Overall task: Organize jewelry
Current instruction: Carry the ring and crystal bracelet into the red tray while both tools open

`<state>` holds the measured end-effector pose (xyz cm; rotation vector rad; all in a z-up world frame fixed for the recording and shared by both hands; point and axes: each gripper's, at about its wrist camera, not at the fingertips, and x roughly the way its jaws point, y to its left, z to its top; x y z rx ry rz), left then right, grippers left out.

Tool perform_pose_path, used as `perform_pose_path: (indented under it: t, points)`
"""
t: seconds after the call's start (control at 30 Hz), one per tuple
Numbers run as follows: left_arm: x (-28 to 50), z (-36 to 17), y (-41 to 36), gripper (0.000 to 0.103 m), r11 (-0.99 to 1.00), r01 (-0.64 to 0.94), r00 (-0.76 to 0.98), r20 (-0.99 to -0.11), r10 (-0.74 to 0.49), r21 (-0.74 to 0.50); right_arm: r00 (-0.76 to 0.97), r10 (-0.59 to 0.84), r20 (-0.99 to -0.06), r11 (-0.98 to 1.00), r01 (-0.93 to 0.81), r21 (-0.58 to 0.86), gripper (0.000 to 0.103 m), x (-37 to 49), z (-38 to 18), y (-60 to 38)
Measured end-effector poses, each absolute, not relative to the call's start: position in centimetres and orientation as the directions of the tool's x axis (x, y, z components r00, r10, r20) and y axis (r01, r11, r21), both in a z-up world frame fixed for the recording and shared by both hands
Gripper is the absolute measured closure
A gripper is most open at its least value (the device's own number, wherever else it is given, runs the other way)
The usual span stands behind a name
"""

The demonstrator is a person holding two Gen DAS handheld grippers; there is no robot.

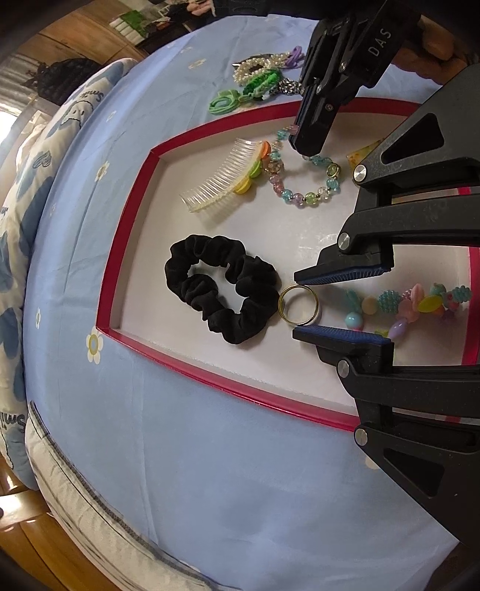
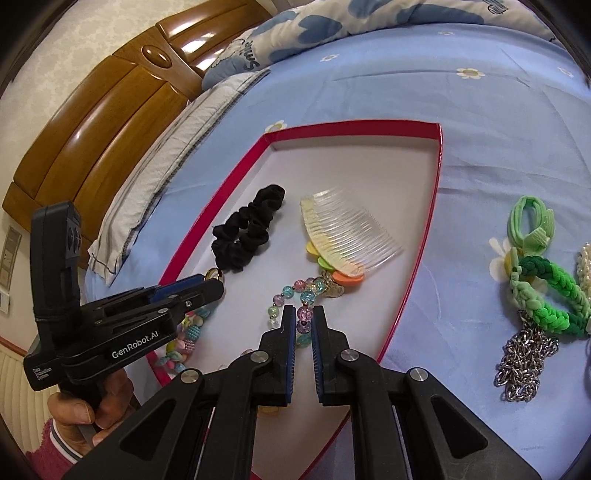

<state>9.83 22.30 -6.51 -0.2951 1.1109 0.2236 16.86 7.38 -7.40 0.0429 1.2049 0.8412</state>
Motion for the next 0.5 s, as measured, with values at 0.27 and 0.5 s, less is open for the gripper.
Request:
perform_pose_path:
  t: [0.27, 0.5]
  points:
    - [10.06, -6.54, 22.15, 0.082, 0.943, -0.317, 0.419, -0.907, 0.045, -0.100, 0.096, 0.580, -0.809, 0.702, -0.562, 0.437, 0.091, 16.63, -7.31, 7.83]
    - [10.12, -6.46, 21.94, 0.078, 0.942, -0.321, 0.412, -0.910, 0.049, -0.095, 0.094, 0.575, -0.813, 0.709, -0.552, 0.439, 0.089, 16.61, -7.23, 7.73]
